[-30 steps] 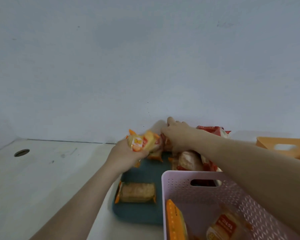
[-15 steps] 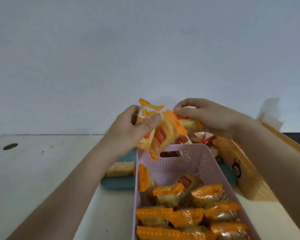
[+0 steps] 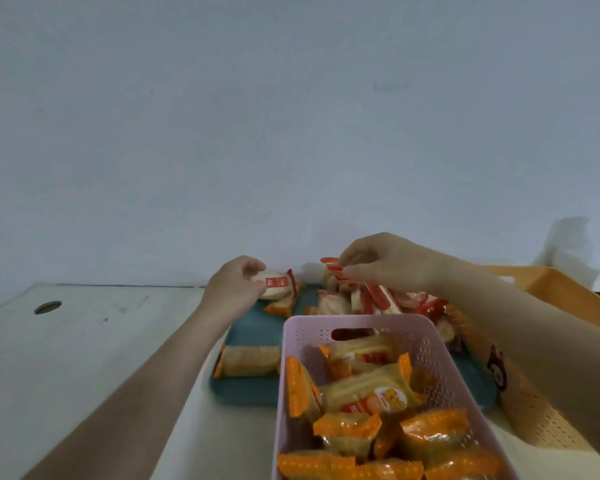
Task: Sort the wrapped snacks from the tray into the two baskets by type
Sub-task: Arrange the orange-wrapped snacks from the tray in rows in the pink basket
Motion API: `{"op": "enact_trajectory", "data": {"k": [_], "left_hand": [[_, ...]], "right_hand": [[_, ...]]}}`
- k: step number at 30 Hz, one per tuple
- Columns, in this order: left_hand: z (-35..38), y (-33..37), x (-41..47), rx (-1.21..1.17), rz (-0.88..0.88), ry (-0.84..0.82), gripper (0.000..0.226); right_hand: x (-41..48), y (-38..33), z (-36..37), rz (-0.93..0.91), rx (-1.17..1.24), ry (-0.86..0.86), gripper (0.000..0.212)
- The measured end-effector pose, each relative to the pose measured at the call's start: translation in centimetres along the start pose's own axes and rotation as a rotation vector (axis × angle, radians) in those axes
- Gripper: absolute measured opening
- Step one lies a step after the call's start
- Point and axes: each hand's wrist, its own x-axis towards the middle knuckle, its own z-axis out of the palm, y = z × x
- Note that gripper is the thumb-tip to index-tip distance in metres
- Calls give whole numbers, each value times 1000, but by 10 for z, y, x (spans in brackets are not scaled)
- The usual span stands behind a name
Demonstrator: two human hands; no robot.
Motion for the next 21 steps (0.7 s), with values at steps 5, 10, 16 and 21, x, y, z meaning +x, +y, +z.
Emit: {"op": "enact_trajectory", "data": {"k": [5,10,16,21], "left_hand": [[29,-31,42,402,42,-188,78],[36,-50,69,433,-72,-157,89],[29,-49,68,218,-189,-61,95],[15,-54,56,48,-196,-55,112]], "right_hand": [[62,-13,30,-13,-232,-304,40],[108,-17,52,6,-565,-625,54],[127,-24,75,-83,-676,-603,74],[134,-16,91,-188,-902,-479,64]]}}
